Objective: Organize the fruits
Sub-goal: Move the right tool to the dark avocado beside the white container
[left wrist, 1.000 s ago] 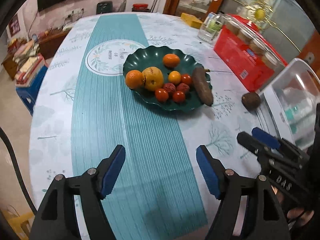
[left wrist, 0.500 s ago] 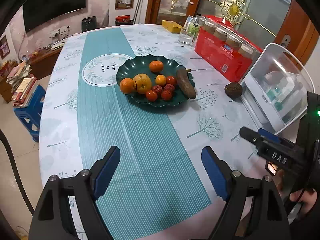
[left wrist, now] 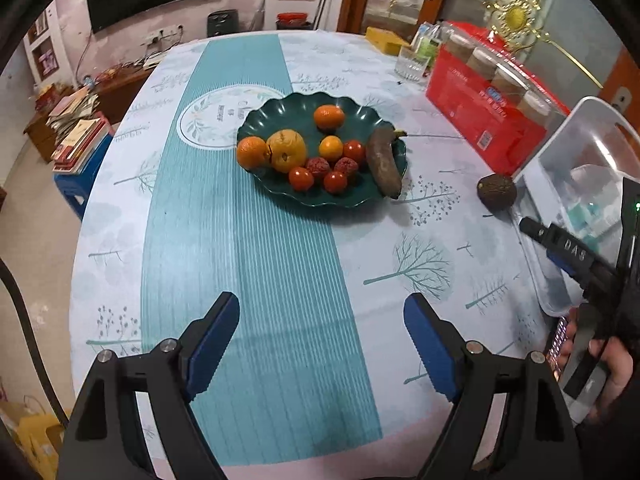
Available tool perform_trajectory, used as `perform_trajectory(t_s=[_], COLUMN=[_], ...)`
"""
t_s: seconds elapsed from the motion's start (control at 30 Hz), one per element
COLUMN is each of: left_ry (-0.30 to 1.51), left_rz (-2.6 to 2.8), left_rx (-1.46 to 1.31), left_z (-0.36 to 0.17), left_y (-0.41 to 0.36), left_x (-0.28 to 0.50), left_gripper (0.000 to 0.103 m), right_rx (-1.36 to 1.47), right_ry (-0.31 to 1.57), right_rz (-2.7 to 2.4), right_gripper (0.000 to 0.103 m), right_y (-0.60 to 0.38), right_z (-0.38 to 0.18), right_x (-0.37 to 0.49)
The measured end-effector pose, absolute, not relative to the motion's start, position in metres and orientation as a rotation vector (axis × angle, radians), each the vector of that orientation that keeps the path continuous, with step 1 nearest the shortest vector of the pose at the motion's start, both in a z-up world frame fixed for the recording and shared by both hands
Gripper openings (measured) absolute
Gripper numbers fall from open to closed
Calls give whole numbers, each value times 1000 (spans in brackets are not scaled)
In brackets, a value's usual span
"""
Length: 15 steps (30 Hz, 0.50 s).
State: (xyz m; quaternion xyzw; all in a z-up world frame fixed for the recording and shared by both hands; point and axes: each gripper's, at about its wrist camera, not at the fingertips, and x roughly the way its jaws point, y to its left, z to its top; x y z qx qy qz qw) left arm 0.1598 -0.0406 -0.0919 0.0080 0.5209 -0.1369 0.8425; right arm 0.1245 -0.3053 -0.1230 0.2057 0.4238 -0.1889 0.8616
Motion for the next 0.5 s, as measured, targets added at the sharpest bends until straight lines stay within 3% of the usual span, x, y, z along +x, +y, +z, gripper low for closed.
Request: perform_trajectory(t_s=[0.5], left_ry=[1151], left_rz=[-186], left_rx=[51], left_z=[-108], left_y=[-71], left_x=[194], left_gripper=[83], right_rx=[640], right_ry=[759], right_rz=[-616], right_gripper=[76], right_y=[-351], right_z=[-177], right_x=[184])
